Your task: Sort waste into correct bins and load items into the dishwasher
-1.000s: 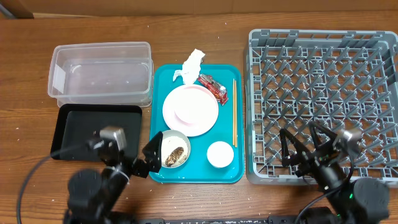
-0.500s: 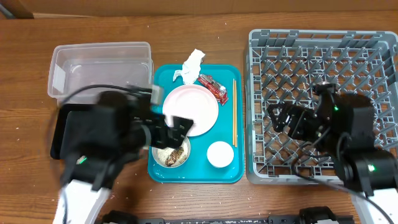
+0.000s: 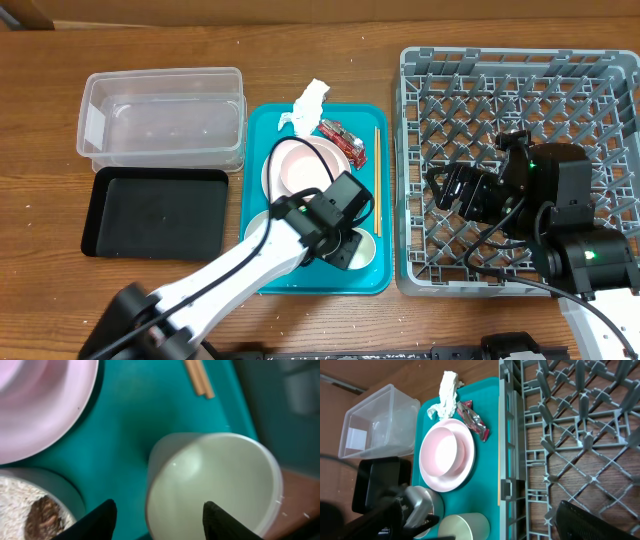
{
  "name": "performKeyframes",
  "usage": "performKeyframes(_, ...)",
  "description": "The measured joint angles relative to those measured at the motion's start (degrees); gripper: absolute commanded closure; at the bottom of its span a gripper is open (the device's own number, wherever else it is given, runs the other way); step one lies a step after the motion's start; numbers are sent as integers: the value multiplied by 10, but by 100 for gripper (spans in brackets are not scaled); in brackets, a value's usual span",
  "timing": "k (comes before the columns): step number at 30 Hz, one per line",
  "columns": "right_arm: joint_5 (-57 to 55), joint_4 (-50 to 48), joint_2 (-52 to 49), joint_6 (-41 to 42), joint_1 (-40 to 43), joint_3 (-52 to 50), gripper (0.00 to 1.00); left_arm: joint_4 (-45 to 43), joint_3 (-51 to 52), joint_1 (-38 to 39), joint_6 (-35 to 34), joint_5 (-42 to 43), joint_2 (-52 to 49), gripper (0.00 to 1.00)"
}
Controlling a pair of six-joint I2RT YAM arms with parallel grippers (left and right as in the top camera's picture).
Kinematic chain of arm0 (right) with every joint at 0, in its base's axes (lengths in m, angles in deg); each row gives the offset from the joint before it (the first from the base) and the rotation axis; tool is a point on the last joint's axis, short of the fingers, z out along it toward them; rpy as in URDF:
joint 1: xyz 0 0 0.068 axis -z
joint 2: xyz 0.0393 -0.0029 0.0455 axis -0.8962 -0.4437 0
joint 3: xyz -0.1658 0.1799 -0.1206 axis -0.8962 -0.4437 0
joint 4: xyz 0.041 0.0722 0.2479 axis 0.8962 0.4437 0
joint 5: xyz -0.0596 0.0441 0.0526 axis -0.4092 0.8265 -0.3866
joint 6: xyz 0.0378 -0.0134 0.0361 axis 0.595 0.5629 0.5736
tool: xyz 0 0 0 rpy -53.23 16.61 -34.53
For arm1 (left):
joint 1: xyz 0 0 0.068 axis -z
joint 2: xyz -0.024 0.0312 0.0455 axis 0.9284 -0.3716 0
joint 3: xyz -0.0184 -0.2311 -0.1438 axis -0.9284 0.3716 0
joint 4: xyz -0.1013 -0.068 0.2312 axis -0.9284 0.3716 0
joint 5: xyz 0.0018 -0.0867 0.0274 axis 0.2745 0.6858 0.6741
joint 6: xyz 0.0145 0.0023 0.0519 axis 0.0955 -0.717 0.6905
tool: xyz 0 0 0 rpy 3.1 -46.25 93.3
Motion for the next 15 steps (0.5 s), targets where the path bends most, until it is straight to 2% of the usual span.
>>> performKeyframes(2, 0, 2, 0, 0, 0, 0, 0, -10, 0, 0, -9, -8, -21, 91)
performKeyframes(3, 0, 2, 0, 0, 0, 0, 0, -11, 0, -3, -15, -10, -26, 96)
performKeyframes(8, 0, 1, 0, 0, 0, 0, 1, 32, -28, -20, -25, 16, -26, 96)
performKeyframes(11, 3, 2, 0, 0, 0, 0, 8, 56, -71, -55, -26, 66, -8, 96)
performKeyframes(15, 46, -6, 0, -15, 0, 0, 22, 43, -116, -153, -4, 181, 53, 96)
